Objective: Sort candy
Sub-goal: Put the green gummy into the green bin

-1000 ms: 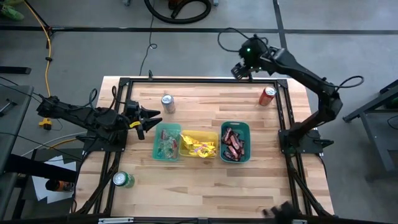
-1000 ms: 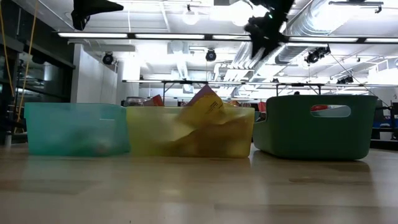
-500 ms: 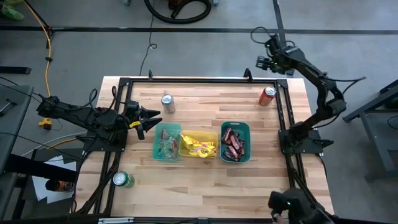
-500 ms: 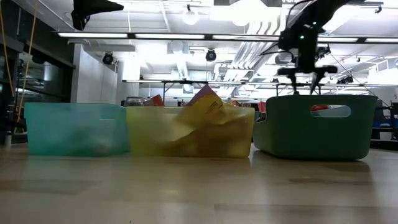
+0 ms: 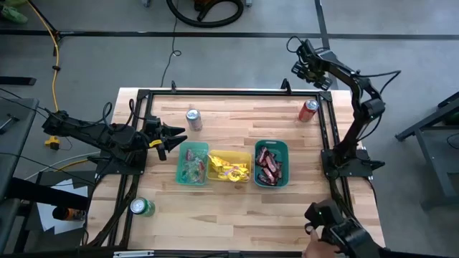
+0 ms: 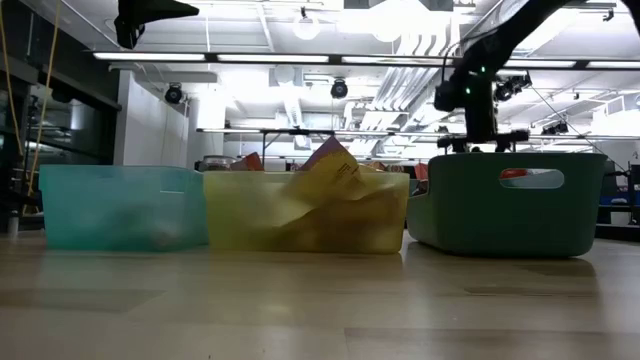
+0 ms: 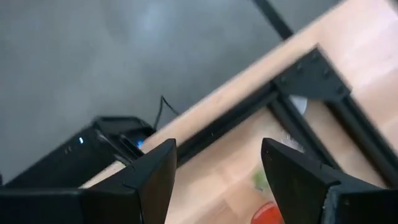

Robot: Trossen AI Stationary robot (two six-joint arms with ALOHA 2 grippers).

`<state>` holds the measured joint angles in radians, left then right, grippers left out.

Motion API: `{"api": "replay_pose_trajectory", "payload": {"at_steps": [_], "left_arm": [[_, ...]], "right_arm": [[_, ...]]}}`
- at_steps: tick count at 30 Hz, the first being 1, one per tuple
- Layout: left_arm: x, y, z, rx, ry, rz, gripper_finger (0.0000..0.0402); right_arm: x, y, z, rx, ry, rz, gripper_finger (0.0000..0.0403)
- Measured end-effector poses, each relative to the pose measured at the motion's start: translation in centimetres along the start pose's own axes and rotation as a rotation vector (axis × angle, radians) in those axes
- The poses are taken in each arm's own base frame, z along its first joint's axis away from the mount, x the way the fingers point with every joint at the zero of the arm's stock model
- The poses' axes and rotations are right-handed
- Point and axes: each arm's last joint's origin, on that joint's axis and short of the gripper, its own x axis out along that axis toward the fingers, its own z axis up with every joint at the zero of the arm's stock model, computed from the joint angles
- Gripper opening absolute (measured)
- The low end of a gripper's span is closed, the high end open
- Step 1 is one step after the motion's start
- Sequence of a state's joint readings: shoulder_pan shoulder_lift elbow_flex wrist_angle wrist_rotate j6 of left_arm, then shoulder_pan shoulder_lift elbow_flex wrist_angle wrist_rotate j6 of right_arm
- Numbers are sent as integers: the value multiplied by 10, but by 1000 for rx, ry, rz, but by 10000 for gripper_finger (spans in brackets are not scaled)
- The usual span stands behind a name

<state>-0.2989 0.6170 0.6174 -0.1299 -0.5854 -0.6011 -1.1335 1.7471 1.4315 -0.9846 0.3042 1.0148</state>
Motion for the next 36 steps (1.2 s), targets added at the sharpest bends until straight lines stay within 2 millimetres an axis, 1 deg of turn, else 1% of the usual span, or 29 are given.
{"api": "replay_pose_trajectory", "payload": {"at_steps": [3, 7, 10, 12, 14, 18, 21, 24, 26, 28, 29, 30, 32, 33, 35, 36], "left_arm": [[0, 0, 0, 0, 0, 0, 200], [0, 0, 0, -21, 3, 2, 200], [0, 0, 0, -22, 3, 3, 200], [0, 0, 0, -22, 3, 2, 200], [0, 0, 0, -25, 2, 2, 200], [0, 0, 0, -40, 2, 3, 200], [0, 0, 0, -41, 1, 3, 200], [0, 0, 0, -41, 0, 5, 200], [0, 1, 0, -43, -3, 11, 200], [1, 2, 1, -53, -7, 17, 200], [1, 3, 1, -62, -11, 22, 200], [1, 3, 2, -71, -15, 26, 200], [1, 4, 3, -83, -25, 32, 200], [2, 5, 4, -84, -29, 38, 200], [2, 6, 4, -86, -33, 44, 200], [2, 6, 5, -87, -37, 47, 200]], "right_arm": [[15, -2, 2, 12, 53, -34, 232], [19, 1, 2, 109, 22, -43, 232], [30, -7, -3, 225, 89, -87, 232], [36, -13, -7, 285, 92, -133, 232], [42, -17, -19, 350, 107, -178, 232], [48, -24, -47, 469, 81, -263, 232], [49, -27, -55, 542, -1, -299, 232], [51, -32, -53, 515, -56, -328, 232], [56, -36, -43, 525, -71, -331, 232], [71, -40, -35, 580, -35, -314, 232], [79, -42, -36, 591, 4, -330, 231], [80, -45, -38, 593, 69, -347, 231], [76, -36, -28, 600, 136, -216, 231], [77, -34, -26, 591, 136, -208, 231], [78, -39, -33, 530, 128, -261, 231], [78, -37, -35, 506, 122, -254, 231]]}}
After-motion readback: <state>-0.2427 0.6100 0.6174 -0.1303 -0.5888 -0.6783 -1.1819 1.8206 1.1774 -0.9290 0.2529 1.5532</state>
